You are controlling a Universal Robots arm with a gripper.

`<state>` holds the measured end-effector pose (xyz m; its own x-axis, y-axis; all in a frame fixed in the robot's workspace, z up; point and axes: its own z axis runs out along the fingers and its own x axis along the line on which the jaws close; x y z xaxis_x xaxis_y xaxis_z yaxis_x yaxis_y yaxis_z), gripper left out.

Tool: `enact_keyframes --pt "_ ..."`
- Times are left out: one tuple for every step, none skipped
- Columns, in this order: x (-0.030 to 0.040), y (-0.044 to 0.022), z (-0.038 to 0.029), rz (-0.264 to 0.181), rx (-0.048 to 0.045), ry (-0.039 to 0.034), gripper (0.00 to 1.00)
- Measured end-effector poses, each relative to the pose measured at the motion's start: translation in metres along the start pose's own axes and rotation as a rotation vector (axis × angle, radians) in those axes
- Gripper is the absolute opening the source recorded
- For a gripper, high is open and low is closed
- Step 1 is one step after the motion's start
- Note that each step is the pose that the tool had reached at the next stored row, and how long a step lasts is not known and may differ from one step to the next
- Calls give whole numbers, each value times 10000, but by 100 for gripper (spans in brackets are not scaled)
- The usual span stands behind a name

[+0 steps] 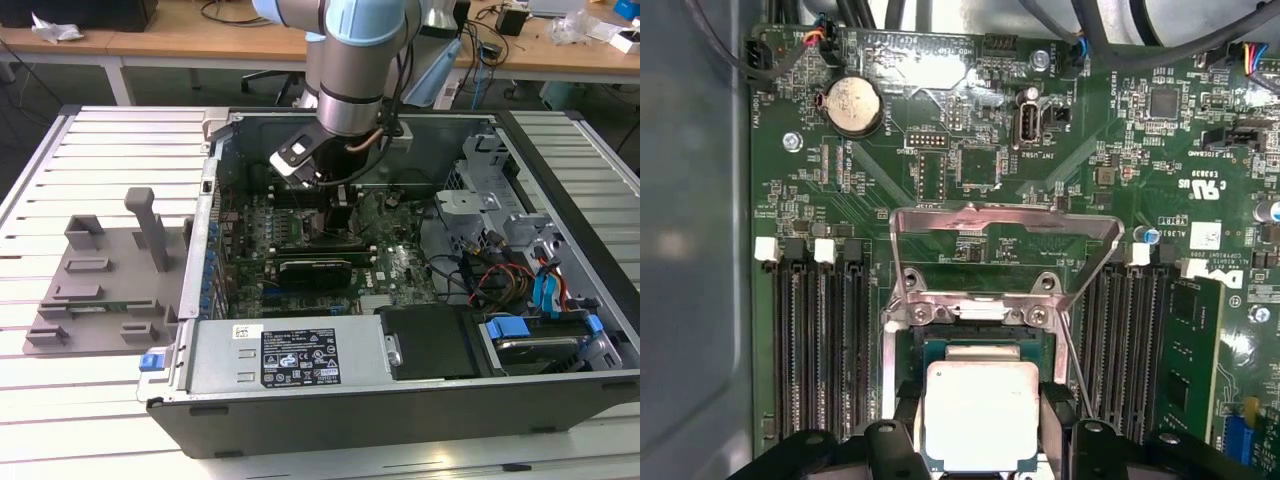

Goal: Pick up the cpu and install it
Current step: 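Place the cpu into insertion slot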

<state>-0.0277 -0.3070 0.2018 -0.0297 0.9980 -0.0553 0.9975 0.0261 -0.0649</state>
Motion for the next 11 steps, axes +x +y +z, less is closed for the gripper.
enact_keyframes --pt "0 0 5 0 0 0 55" --pt "1 1 8 -1 0 0 55" --pt "1 1 11 -1 0 0 55" --pt "3 2 19 -3 0 1 55" --pt "5 3 26 -2 0 0 55" --pt "8 3 32 -2 0 0 55" --pt "9 3 33 -2 1 -2 55" --pt "8 3 35 -2 1 -2 55" --pt "9 3 37 -1 1 -1 55" --pt "9 4 38 1 1 0 55" --pt "9 5 38 1 0 -1 55"
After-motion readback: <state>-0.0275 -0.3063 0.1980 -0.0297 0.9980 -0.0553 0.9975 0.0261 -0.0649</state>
